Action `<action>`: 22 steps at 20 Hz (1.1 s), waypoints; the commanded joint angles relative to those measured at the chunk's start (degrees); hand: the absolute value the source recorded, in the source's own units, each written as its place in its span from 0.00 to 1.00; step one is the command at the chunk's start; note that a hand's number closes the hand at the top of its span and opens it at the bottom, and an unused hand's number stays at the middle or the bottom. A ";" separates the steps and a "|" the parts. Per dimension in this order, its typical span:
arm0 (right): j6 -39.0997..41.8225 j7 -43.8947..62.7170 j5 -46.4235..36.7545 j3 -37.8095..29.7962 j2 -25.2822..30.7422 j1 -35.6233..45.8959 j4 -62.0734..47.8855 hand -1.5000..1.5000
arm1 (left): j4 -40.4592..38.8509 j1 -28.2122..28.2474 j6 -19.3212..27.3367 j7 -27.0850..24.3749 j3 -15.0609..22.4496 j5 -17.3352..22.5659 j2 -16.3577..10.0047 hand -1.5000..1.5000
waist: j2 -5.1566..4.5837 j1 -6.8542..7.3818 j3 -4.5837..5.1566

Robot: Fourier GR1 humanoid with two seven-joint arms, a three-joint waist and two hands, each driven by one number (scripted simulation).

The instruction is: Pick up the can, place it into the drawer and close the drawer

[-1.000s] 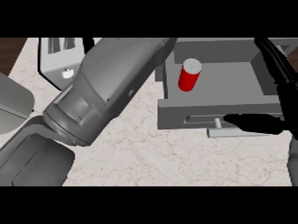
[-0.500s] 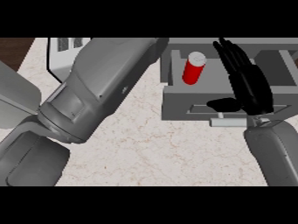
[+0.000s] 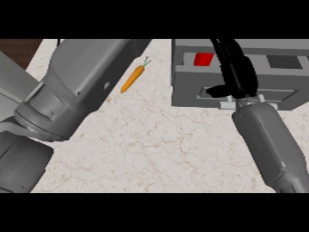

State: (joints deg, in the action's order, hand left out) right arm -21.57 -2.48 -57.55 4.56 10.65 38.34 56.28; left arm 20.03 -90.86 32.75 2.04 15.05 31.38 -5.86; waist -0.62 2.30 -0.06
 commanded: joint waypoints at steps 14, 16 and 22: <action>-15.31 0.73 -5.28 -7.76 0.34 25.00 -30.86 0.00 | 13.78 10.93 -2.24 6.17 2.40 -2.42 -6.26 0.00 | -0.12 3.54 0.07; -15.85 -0.63 -4.75 -8.83 2.11 26.03 -32.72 0.00 | 15.93 10.54 -3.00 8.19 2.41 -2.33 -7.95 0.00 | -0.21 3.93 0.03; -18.10 -1.96 -3.71 -10.26 0.09 29.06 -36.17 0.00 | 20.75 13.52 -3.35 9.88 2.89 -2.48 -8.95 0.00 | -0.63 4.72 -0.01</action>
State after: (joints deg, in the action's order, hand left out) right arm -36.38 -4.40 -61.99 -3.91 10.90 63.21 22.03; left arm 37.70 -79.02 29.32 11.13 17.50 29.09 -14.65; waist -1.14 5.85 -0.23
